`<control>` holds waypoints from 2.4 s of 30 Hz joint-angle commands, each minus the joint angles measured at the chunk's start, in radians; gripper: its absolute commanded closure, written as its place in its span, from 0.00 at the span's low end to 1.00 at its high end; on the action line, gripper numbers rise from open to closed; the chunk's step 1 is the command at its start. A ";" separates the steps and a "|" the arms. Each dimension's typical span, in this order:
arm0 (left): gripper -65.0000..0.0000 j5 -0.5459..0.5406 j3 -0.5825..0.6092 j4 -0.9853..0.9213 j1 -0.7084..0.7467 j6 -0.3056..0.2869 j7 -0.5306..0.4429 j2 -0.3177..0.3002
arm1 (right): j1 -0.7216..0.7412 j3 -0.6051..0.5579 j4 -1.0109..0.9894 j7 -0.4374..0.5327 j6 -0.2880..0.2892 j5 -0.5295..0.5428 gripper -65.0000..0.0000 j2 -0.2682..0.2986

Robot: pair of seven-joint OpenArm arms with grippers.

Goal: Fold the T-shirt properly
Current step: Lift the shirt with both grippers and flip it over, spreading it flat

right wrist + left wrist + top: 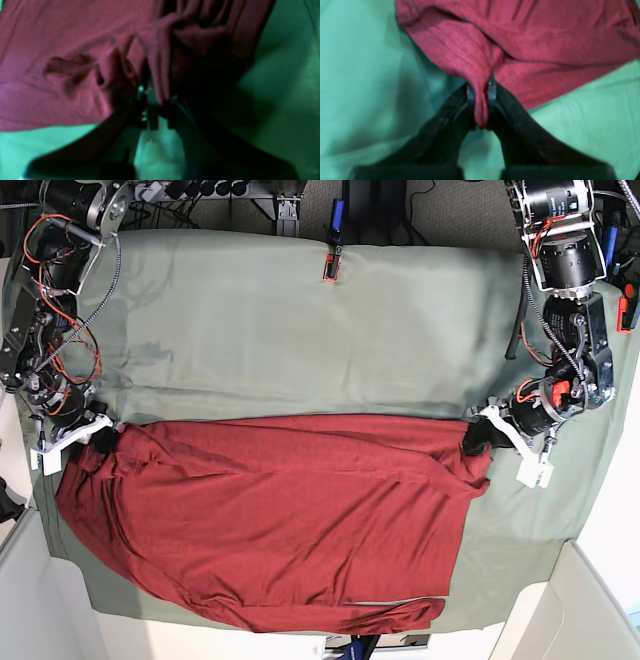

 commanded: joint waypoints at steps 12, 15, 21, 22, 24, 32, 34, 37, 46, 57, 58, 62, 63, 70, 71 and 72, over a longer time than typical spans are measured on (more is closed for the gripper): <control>1.00 -0.018 -0.023 0.255 0.223 -0.012 0.017 -0.199 | -0.185 -0.002 0.307 -0.126 0.031 0.169 1.00 0.059; 1.00 -0.018 -0.078 0.314 0.297 -0.012 0.034 -0.210 | -0.252 -0.003 0.374 -0.135 0.032 0.188 1.00 0.060; 1.00 -0.043 -0.195 0.408 0.447 -0.012 0.057 -0.210 | -0.383 -0.003 0.486 -0.140 0.032 0.193 1.00 0.061; 1.00 -0.048 -0.206 0.419 0.475 -0.012 0.056 -0.210 | -0.402 -0.003 0.500 -0.142 0.032 0.196 1.00 0.061; 1.00 -0.052 -0.224 0.439 0.522 -0.012 0.057 -0.210 | -0.441 -0.002 0.525 -0.148 0.032 0.205 1.00 0.061; 1.00 -0.052 -0.288 0.459 0.640 -0.012 0.056 -0.209 | -0.619 -0.002 0.656 -0.150 0.034 0.213 1.00 0.061; 1.00 -0.056 -0.288 0.459 0.650 -0.012 0.059 -0.209 | -0.645 -0.002 0.672 -0.149 0.034 0.209 1.00 0.061; 1.00 -0.082 -0.288 0.459 0.655 -0.012 0.059 -0.209 | -0.653 -0.002 0.672 -0.149 0.034 0.199 1.00 0.061; 0.99 -0.085 -0.288 0.437 0.656 -0.012 0.059 -0.198 | -0.653 -0.002 0.646 -0.130 0.033 0.183 1.00 0.060; 0.58 -0.117 -0.288 0.410 0.669 -0.012 0.089 -0.196 | -0.646 0.003 0.608 -0.128 0.022 0.187 0.60 0.061; 0.58 -0.136 -0.288 0.410 0.669 -0.012 0.109 -0.197 | -0.645 0.007 0.612 -0.128 0.022 0.187 0.60 0.061; 0.58 -0.242 -0.291 0.410 0.669 -0.012 0.135 -0.199 | -0.645 0.044 0.656 -0.128 0.022 0.198 0.60 0.061; 0.58 -0.265 -0.298 0.411 0.669 -0.012 0.135 -0.200 | -0.645 0.058 0.668 -0.127 0.023 0.204 0.60 0.061; 0.58 -0.377 -0.428 0.423 0.651 -0.012 0.138 -0.218 | -0.596 0.126 0.705 -0.097 0.020 0.219 0.60 0.092; 0.58 -0.377 -0.438 0.426 0.644 -0.012 0.136 -0.226 | -0.572 0.126 0.703 -0.096 0.011 0.211 0.60 0.103; 0.58 -0.377 -0.441 0.430 0.634 -0.012 0.134 -0.236 | -0.546 0.126 0.698 -0.091 0.003 0.208 0.60 0.114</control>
